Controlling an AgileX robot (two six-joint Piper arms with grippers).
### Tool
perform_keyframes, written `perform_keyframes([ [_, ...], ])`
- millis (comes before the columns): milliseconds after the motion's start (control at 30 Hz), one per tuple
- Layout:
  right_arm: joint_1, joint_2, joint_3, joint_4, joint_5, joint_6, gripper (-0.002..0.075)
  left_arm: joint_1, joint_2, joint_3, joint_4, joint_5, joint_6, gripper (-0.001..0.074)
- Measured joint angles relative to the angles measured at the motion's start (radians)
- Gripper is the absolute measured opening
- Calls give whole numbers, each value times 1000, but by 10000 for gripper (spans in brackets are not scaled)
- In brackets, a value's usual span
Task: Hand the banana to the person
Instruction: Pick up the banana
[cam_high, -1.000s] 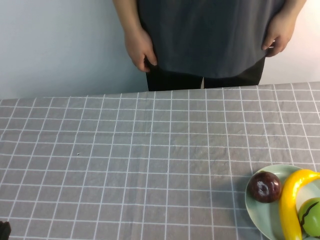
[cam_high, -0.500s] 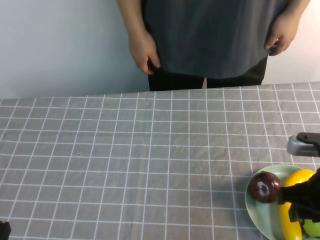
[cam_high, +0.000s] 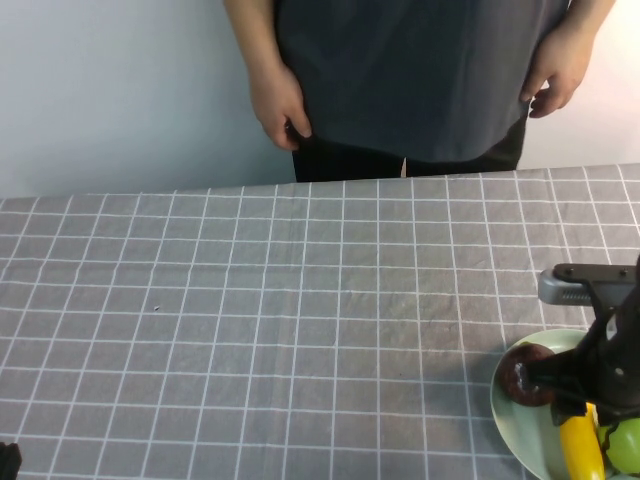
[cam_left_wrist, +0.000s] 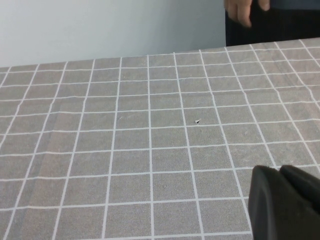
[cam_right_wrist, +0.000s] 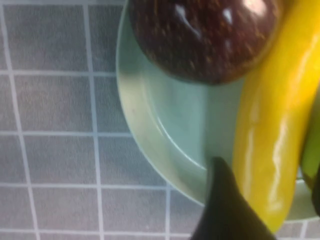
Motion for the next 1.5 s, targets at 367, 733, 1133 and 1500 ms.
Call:
perform_keyframes([
  [367,6,69,-11,-30,-7,38,334,0,0,0,0,0,0,-4],
  [733,25,67,-13,-48,11,67,334,0,0,0,0,0,0,-5],
  [1133,25,136,-17,-48,-14,71,334,0,0,0,0,0,0,-4],
  [1500,25,171,-19,-48,-68,73,334,0,0,0,0,0,0,-4],
])
